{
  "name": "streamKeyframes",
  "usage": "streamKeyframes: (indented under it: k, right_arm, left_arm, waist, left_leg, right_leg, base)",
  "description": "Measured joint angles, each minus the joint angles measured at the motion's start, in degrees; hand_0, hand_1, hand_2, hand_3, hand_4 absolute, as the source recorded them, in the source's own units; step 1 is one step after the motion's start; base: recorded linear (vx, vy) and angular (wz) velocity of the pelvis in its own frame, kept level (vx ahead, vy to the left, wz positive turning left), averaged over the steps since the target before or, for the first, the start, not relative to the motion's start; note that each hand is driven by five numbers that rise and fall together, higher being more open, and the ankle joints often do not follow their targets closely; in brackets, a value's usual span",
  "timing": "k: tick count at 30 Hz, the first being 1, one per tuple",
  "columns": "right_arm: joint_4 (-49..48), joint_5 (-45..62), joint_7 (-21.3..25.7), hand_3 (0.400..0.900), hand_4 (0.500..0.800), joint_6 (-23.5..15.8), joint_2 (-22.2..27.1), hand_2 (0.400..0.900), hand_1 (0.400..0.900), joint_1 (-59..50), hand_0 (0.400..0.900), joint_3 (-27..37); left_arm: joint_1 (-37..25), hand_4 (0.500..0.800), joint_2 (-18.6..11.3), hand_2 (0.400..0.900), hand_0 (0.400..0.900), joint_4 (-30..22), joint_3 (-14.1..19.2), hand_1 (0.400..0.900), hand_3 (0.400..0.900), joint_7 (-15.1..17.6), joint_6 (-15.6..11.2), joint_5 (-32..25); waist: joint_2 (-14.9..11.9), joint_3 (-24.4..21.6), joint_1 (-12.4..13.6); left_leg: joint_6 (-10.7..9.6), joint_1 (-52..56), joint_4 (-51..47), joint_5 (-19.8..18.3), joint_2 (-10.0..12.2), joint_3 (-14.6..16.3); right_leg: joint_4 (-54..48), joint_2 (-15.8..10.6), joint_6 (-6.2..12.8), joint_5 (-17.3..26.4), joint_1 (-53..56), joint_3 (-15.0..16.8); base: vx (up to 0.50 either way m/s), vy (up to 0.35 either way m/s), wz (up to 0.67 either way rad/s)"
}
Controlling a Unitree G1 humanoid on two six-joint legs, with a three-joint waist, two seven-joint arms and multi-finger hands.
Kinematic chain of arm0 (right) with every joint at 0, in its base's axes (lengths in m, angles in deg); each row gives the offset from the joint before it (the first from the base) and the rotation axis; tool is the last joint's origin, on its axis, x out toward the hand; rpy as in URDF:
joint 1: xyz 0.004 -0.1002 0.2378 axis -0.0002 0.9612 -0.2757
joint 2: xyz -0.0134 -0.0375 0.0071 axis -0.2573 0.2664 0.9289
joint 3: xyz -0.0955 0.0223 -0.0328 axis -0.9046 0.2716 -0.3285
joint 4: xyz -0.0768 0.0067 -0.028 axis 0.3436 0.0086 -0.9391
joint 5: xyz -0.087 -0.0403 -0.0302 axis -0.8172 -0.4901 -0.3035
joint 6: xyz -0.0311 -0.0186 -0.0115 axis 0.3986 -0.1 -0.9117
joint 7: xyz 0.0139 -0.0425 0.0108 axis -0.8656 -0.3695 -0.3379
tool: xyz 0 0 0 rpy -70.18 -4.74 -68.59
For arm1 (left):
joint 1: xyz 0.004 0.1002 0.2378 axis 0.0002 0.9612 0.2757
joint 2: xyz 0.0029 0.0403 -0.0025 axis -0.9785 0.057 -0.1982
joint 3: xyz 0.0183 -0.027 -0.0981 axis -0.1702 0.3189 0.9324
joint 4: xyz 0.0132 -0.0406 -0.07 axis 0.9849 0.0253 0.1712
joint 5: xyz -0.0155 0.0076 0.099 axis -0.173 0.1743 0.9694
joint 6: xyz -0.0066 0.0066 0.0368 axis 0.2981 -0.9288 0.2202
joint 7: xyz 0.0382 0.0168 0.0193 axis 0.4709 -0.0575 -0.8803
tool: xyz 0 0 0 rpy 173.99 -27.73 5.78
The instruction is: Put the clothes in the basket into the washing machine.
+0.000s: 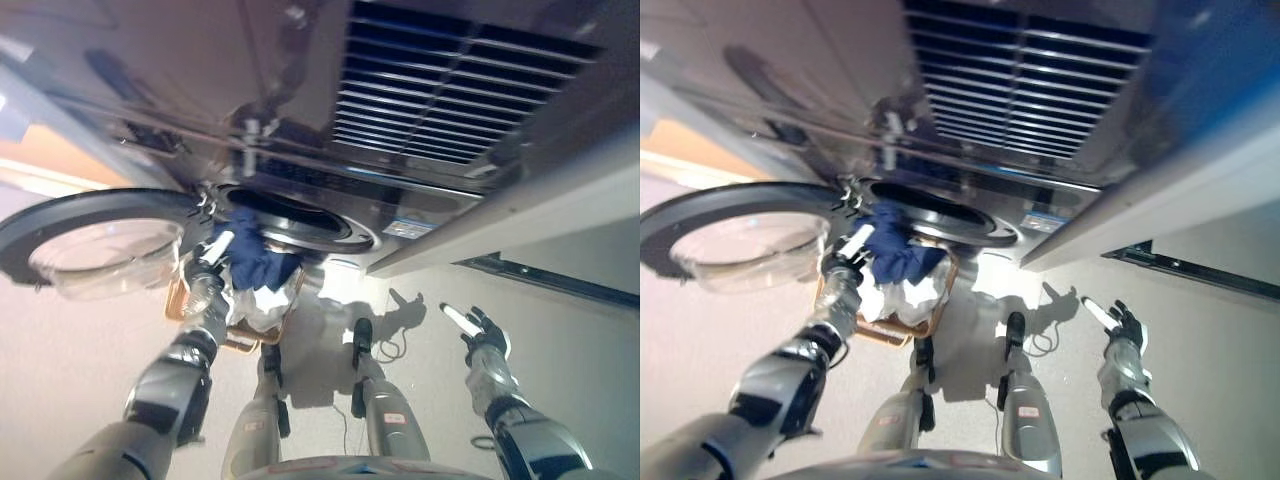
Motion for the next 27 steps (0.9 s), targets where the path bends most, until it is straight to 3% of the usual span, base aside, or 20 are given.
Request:
streamKeyframes:
  k: [3,8,12,17,20,27]
  right_arm:
    - [2.4,0.2,1.0,0.9,0.8,1.6,-0.3,0.9,0.9,-3.1,0.9,-1.9]
    - [4.2,1.9,2.6,0.9,0.8,2.1,-0.7,0.9,0.9,-8.9,0.9,-3.0]
    - [4.9,2.9,4.1,0.9,0.8,2.0,-0.9,0.9,0.9,-12.6,0.9,-4.2]
    - [5.6,3.9,6.5,0.9,0.8,1.9,-1.5,0.9,0.9,-14.5,0.9,-4.3]
    - [6.8,3.9,8.4,0.9,0.8,1.8,-3.3,0.9,0.9,-16.1,0.9,-4.5]
    - [6.7,3.9,13.6,0.9,0.8,-0.2,-4.1,0.9,0.9,-21.2,0.9,-6.3]
  left_arm:
    - [-4.6,0.5,3.2,0.4,0.4,-0.6,-0.2,0.4,0.4,0.6,-0.8,-4.6]
    - [-11.5,0.5,9.0,0.4,0.4,-1.0,-4.1,0.4,0.4,1.8,-0.4,-4.8]
    - [-14.5,0.5,10.9,0.4,0.4,-1.0,-4.8,0.4,0.4,3.8,-0.1,-4.8]
    - [-15.4,0.5,10.9,0.4,0.4,-1.0,-4.3,0.4,0.4,5.6,-0.3,-5.1]
    - [-17.5,0.5,10.2,0.4,0.4,-0.1,-3.3,0.4,0.4,7.4,-1.1,-5.8]
    - [-26.0,0.5,5.8,0.4,0.4,2.9,-2.8,0.4,0.4,11.0,-2.5,-5.5]
  waist:
    - [0.0,0.0,0.0]
    - [0.0,-0.1,-0.9]
    - [-0.1,-0.1,-1.6]
    - [-0.2,-0.2,-1.5]
    - [-1.6,-0.8,-1.9]
    - [-4.6,-2.0,-4.7]
  left_leg:
    - [0.0,-1.1,-0.2,0.4,0.2,0.0]
    - [0.0,-2.8,-0.2,0.4,0.2,0.3]
    - [0.0,-3.5,-0.2,0.4,0.3,0.6]
    - [-0.1,-6.0,0.1,0.4,0.3,1.3]
    - [-0.2,-8.7,0.3,0.5,0.4,2.3]
    - [-0.7,-20.3,6.1,-0.1,1.2,2.3]
  right_leg:
    - [0.0,0.3,-0.59,0.7,-1.2,0.1]
    - [0.0,0.3,-0.65,0.8,-3.0,0.2]
    - [0.0,0.5,-0.76,0.8,-3.9,0.7]
    - [0.1,0.5,-0.86,1.5,-6.9,1.5]
    - [0.2,0.8,-1.11,2.4,-10.1,2.5]
    - [2.6,1.3,-1.96,3.5,-20.4,3.1]
  base:
    - [0.01,-0.009,-0.07]
    - [0.01,-0.006,-0.09]
    - [0.01,-0.008,-0.09]
    - [0.0,-0.004,-0.14]
    - [-0.03,-0.03,-0.22]
    - [-0.07,-0.044,0.01]
